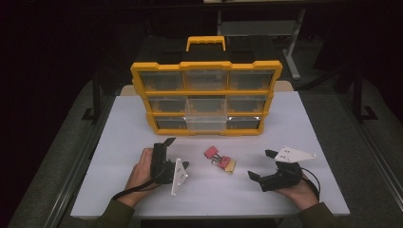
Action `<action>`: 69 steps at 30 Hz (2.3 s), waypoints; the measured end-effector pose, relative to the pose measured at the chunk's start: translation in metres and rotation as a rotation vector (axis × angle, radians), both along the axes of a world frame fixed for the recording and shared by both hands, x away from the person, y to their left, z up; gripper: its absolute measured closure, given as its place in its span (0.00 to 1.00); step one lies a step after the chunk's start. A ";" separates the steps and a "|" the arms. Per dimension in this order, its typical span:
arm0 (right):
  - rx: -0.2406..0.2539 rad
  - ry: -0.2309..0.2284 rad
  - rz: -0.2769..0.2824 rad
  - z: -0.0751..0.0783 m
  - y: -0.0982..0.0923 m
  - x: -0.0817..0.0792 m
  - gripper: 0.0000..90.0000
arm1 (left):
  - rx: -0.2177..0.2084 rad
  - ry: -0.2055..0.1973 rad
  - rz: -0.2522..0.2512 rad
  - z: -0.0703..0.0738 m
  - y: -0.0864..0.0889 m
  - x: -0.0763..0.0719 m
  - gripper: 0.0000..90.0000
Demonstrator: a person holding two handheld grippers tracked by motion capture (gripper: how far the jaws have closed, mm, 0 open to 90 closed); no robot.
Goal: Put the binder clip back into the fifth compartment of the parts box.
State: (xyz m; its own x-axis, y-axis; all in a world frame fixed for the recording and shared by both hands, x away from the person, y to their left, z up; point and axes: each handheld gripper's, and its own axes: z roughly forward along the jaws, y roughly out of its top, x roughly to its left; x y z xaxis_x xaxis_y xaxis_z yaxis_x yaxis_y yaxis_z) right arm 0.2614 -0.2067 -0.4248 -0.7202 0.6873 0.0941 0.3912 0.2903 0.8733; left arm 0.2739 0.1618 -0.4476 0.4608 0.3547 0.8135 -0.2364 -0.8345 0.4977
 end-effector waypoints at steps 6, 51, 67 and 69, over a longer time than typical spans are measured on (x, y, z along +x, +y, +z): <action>0.000 0.001 0.001 0.000 0.000 0.000 0.00 | -0.058 0.044 0.013 0.001 0.001 0.002 0.00; 0.005 -0.007 -0.001 0.001 0.000 0.000 0.00 | -0.536 0.466 0.095 0.013 0.028 0.029 0.00; 0.004 -0.005 -0.001 0.001 -0.001 0.000 0.00 | -0.655 0.582 0.091 0.016 0.038 0.036 0.00; 0.004 -0.004 -0.002 0.001 -0.001 -0.001 0.00 | -0.653 0.589 0.086 0.016 0.038 0.036 0.00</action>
